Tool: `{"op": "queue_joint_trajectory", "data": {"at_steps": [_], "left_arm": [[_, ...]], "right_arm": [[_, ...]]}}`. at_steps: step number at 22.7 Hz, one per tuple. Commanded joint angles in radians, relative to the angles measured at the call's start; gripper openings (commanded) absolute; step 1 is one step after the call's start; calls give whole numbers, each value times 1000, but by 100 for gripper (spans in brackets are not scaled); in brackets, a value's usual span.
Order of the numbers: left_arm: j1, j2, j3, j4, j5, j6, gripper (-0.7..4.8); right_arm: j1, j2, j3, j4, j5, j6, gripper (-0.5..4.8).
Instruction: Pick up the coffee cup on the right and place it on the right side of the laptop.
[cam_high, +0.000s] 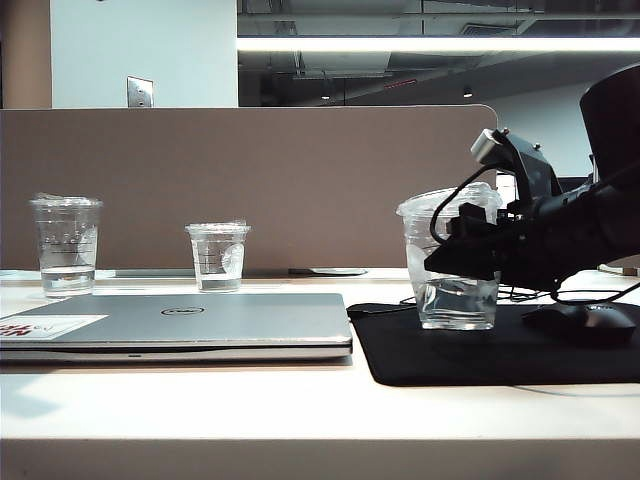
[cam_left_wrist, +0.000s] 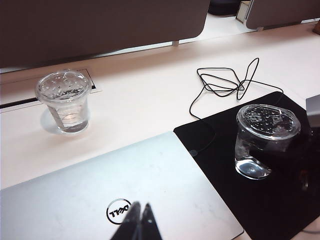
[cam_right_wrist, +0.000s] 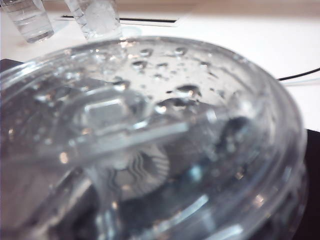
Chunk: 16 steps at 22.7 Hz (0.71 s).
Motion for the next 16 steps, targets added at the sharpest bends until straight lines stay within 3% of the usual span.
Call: {"op": "queue_joint_trajectory", "data": {"at_steps": [1, 8, 10, 12, 16], "left_arm": [[-1, -2, 7, 13, 5, 1, -5], [-1, -2, 7, 13, 5, 1, -5], [-1, -2, 7, 13, 5, 1, -5], [-1, -2, 7, 13, 5, 1, -5], [-1, -2, 7, 13, 5, 1, -5]], "right_arm": [[1, 11, 3, 21, 2, 3, 252], [1, 12, 3, 13, -4, 3, 268], [1, 12, 3, 8, -26, 3, 351], [1, 12, 3, 4, -38, 3, 470], [0, 12, 3, 3, -74, 3, 479]]}}
